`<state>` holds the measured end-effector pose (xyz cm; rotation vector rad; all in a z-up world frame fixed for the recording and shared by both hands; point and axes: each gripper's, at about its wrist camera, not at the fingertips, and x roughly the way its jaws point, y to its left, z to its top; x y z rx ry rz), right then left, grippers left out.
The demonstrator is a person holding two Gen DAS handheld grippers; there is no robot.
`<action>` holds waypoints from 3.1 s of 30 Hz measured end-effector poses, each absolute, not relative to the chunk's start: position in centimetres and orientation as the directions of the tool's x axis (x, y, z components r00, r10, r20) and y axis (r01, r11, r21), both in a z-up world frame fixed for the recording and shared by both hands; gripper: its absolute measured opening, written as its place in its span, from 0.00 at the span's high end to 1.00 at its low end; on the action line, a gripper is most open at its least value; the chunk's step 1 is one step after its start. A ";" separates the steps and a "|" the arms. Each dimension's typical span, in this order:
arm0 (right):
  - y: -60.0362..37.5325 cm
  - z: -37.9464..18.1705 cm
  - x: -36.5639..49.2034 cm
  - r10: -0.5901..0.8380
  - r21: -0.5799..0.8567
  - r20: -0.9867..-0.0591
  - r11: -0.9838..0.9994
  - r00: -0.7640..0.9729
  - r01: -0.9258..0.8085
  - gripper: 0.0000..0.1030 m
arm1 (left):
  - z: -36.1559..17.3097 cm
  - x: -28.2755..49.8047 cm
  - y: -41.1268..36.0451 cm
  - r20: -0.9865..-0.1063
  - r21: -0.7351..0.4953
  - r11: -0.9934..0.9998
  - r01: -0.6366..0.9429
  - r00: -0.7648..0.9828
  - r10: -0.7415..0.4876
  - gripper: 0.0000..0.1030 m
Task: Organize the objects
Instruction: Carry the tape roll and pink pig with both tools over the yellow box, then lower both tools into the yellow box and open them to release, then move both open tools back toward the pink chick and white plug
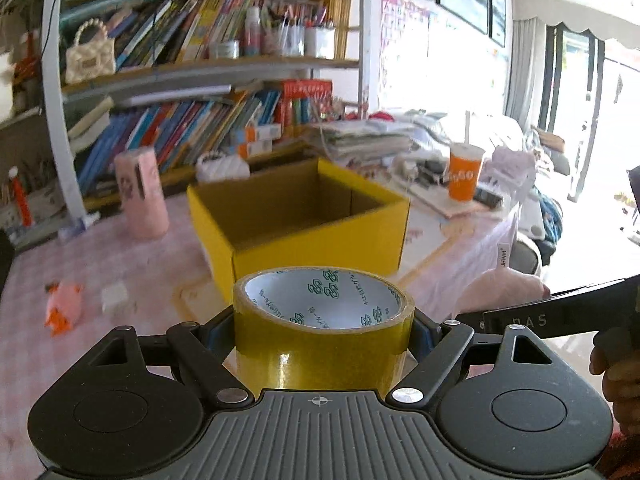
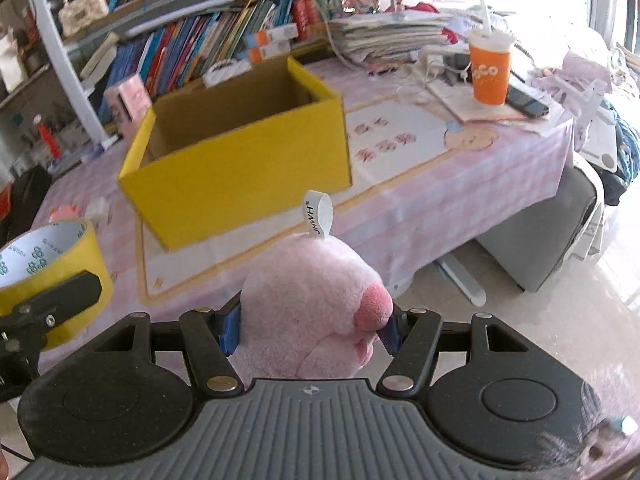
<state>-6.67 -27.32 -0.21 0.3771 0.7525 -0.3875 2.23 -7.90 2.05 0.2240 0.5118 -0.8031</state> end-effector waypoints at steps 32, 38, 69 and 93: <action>-35.6 4.4 14.6 0.022 0.122 -0.568 0.991 0.823 0.058 0.40 | 2.4 16.4 -19.0 -0.514 0.129 0.849 0.512 0.767 -0.384 0.18; -36.3 1.8 18.1 0.068 0.097 -0.638 0.995 0.767 -0.008 0.40 | -0.1 18.4 -20.4 -0.578 0.138 0.860 0.491 0.745 -0.333 0.18; -36.8 3.1 16.3 0.047 0.081 -0.596 0.997 0.802 0.001 0.24 | 1.8 14.2 -20.2 -0.495 0.156 0.825 0.544 0.765 -0.411 0.09; -25.4 0.4 -0.2 -0.164 0.055 -0.649 0.964 0.743 0.260 0.22 | -1.3 4.1 -4.9 -0.606 0.085 0.907 0.412 0.744 -0.281 0.08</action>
